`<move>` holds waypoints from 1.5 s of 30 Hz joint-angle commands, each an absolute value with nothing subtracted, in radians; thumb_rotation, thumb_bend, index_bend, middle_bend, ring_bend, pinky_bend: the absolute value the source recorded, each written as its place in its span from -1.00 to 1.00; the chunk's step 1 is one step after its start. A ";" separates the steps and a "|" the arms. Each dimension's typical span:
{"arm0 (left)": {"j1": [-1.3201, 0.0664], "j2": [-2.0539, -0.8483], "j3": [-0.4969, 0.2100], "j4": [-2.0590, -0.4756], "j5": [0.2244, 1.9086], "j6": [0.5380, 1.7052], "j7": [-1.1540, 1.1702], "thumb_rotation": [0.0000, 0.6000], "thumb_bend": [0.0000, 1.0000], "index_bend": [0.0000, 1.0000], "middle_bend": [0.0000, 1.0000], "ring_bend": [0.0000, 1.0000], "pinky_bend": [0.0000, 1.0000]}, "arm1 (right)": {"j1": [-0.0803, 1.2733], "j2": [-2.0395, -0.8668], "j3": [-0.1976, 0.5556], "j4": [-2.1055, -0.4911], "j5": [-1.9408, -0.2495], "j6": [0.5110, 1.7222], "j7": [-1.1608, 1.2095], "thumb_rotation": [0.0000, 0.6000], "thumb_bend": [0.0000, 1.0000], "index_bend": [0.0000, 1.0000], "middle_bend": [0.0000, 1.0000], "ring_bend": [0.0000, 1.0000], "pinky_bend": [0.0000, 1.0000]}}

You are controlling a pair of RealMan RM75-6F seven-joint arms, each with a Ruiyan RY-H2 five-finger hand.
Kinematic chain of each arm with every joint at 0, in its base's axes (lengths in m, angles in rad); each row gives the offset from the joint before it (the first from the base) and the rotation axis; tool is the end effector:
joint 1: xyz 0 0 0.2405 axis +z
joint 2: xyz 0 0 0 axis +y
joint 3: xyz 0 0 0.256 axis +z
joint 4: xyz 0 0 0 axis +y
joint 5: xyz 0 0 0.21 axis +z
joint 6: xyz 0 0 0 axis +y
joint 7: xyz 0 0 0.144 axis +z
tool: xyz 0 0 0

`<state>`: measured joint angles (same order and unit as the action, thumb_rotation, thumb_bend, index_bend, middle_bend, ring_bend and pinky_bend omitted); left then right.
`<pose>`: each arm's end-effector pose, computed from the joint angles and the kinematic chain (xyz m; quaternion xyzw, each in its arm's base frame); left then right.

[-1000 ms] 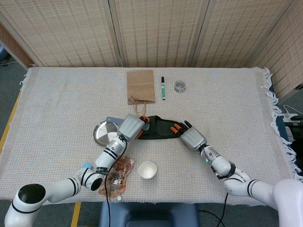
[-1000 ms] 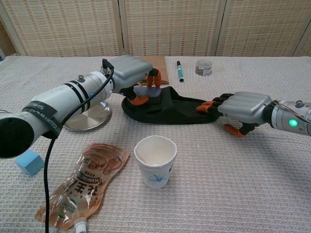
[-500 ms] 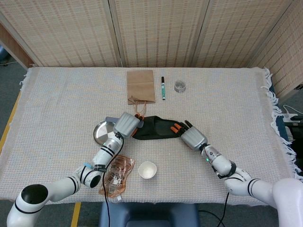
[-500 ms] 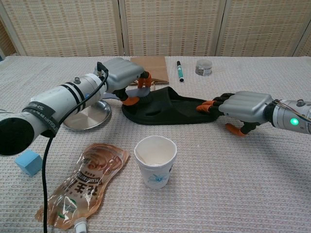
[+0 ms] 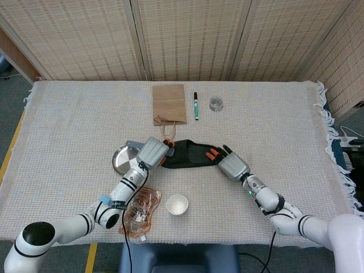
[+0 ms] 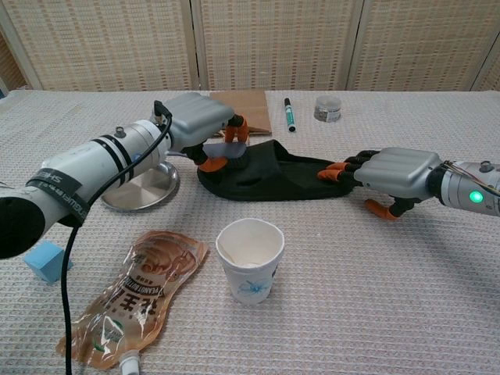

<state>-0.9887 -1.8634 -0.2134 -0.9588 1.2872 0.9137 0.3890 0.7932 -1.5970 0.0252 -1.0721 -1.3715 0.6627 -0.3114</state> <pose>-0.0781 0.4001 -0.0791 -0.8009 -0.1808 -0.3716 0.4334 -0.2270 -0.3642 -0.0440 0.8740 -0.2272 0.1674 0.3955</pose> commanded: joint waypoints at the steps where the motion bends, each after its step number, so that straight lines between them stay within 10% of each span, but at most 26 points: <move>1: -0.989 -1.861 -0.207 -0.981 1.299 0.923 0.399 1.00 -0.15 -0.01 0.22 0.80 1.00 | 0.793 -1.596 0.025 -1.073 -1.370 0.663 -0.312 1.00 0.23 -1.00 -1.00 -1.00 -1.00; 25: -1.007 -1.888 -0.200 -0.850 1.295 0.896 0.453 1.00 -0.14 0.00 0.23 0.80 1.00 | 0.792 -1.577 0.015 -1.092 -1.358 0.674 -0.325 1.00 0.23 -1.00 -1.00 -1.00 -1.00; 45: -0.820 -1.679 -0.114 -1.164 1.272 1.049 0.632 1.00 -0.15 0.02 0.25 0.80 1.00 | 0.790 -1.556 0.022 -1.151 -1.319 0.691 -0.389 1.00 0.23 -1.00 -1.00 -1.00 -1.00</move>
